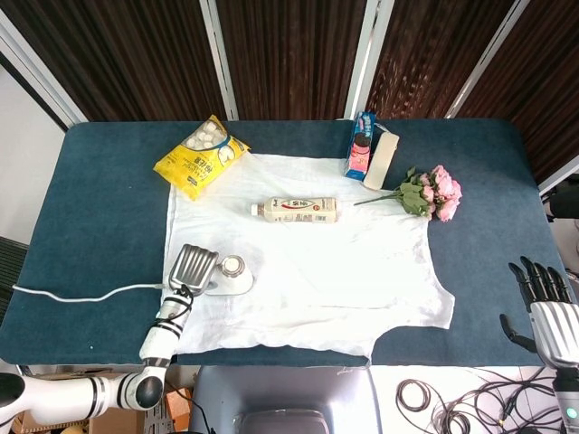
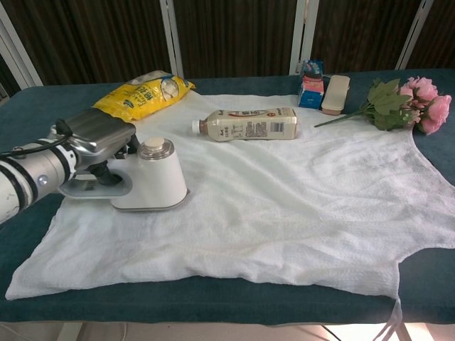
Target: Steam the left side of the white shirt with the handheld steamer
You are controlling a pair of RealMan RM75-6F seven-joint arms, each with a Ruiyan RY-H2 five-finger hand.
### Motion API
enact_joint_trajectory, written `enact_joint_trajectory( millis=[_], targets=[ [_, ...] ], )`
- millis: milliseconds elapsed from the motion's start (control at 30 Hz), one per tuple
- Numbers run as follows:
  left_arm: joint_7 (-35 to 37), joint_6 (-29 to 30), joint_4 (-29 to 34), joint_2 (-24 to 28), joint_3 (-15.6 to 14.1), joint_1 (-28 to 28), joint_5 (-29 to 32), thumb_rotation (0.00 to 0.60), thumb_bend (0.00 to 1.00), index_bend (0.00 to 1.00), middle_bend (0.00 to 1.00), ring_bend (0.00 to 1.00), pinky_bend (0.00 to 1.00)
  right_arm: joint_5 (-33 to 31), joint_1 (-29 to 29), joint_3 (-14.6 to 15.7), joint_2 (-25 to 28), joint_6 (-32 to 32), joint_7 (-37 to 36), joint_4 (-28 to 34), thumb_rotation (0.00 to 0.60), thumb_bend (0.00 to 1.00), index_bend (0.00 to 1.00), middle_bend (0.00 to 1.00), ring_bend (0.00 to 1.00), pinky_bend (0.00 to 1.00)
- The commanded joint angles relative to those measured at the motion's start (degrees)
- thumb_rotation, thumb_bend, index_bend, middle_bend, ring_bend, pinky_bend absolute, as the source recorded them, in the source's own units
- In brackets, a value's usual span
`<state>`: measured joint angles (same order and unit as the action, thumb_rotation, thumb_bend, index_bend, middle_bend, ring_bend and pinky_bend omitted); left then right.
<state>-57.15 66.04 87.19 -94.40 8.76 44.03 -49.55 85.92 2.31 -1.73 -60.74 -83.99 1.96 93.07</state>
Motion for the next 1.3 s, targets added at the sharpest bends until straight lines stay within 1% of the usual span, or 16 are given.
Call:
enact_joint_trajectory(
  millis=[33,100,167,233,333,467,633,733,867,967,1067,1167,1267,1300],
  targets=[
    [0.4,1.7,4.7,3.9,-2.2,-2.0,-1.1,0.6,0.56,0.75,0.94,1.0,1.0,0.0,0.0,0.0,0.0,-0.1,0.0,0.0,0.6,0.31,0.0,0.0,0.0,0.0],
    [1.4,2.4,5.3,5.2,-2.0,-2.3,-1.8,0.6,0.56,0.75,0.94,1.0,1.0,0.0,-0.1,0.0,-0.1,-0.1,0.1,0.0,0.6,0.31,0.0,0.0,0.0,0.0],
    [2.5,3.7,3.2,5.9,-1.1,-2.2,-3.5,0.6,0.56,0.75,0.94,1.0,1.0,0.1,0.0,0.0,-0.2,-0.1,0.3,0.1,0.6,0.31,0.0,0.0,0.0,0.0],
    [5.0,4.3,-1.0,5.9,0.4,-2.1,-4.4,0.6,0.56,0.75,0.94,1.0,1.0,0.3,0.0,0.2,-0.2,0.1,0.6,0.1,0.6,0.31,0.0,0.0,0.0,0.0],
    [9.0,2.9,-7.3,6.0,1.7,-2.1,-4.5,0.6,0.56,0.75,0.93,1.0,1.0,0.5,0.1,0.3,-0.2,0.3,0.4,0.1,0.6,0.31,0.0,0.0,0.0,0.0],
    [13.8,-0.4,-14.1,5.8,0.6,-2.7,-5.6,0.6,0.55,0.75,0.93,1.0,1.0,0.3,0.4,0.3,-0.4,1.0,1.1,0.1,0.6,0.31,0.0,0.0,0.0,0.0],
    [19.6,-0.7,-28.1,1.7,-1.0,-3.2,-10.3,0.6,0.54,0.75,0.93,0.99,1.0,0.1,0.6,0.4,-0.5,1.4,1.5,0.3,0.6,0.31,0.0,0.0,0.0,0.0],
    [22.3,-2.3,-32.6,0.2,-2.0,-3.8,-11.8,0.6,0.51,0.75,0.91,0.98,1.0,0.0,0.6,0.3,-0.6,1.4,1.8,0.2,0.6,0.31,0.0,0.0,0.0,0.0],
    [25.0,-3.2,-33.8,-1.1,-2.2,-4.4,-13.0,0.6,0.49,0.75,0.91,0.97,1.0,-0.3,0.8,0.3,-0.9,1.9,2.6,0.3,0.6,0.31,0.0,0.0,0.0,0.0],
    [25.3,-3.5,-35.4,-2.3,-2.5,-4.6,-14.2,0.6,0.46,0.75,0.88,0.94,1.0,-0.1,0.9,0.5,-1.0,2.1,2.8,0.4,0.6,0.31,0.0,0.0,0.0,0.0],
    [25.7,-3.8,-37.0,-3.3,-2.6,-4.6,-15.0,0.6,0.38,0.72,0.82,0.89,1.0,0.0,0.8,0.5,-0.9,1.9,2.6,0.4,0.6,0.31,0.0,0.0,0.0,0.0],
    [25.9,-3.8,-37.8,-3.7,-2.2,-4.8,-15.5,0.6,0.28,0.66,0.76,0.85,1.0,-0.2,0.8,0.4,-0.7,1.8,2.3,0.4,0.6,0.31,0.0,0.0,0.0,0.0],
    [25.3,-3.8,-37.9,-3.5,-2.4,-4.9,-16.4,0.6,0.19,0.57,0.66,0.75,1.0,-0.1,0.8,0.4,-0.7,1.9,2.3,0.3,0.6,0.31,0.0,0.0,0.0,0.0],
    [25.4,-4.0,-37.6,-3.3,-2.4,-4.9,-16.6,0.6,0.17,0.54,0.64,0.72,0.97,-0.1,0.9,0.5,-0.7,2.0,2.4,0.3,0.6,0.31,0.0,0.0,0.0,0.0]
  ],
)
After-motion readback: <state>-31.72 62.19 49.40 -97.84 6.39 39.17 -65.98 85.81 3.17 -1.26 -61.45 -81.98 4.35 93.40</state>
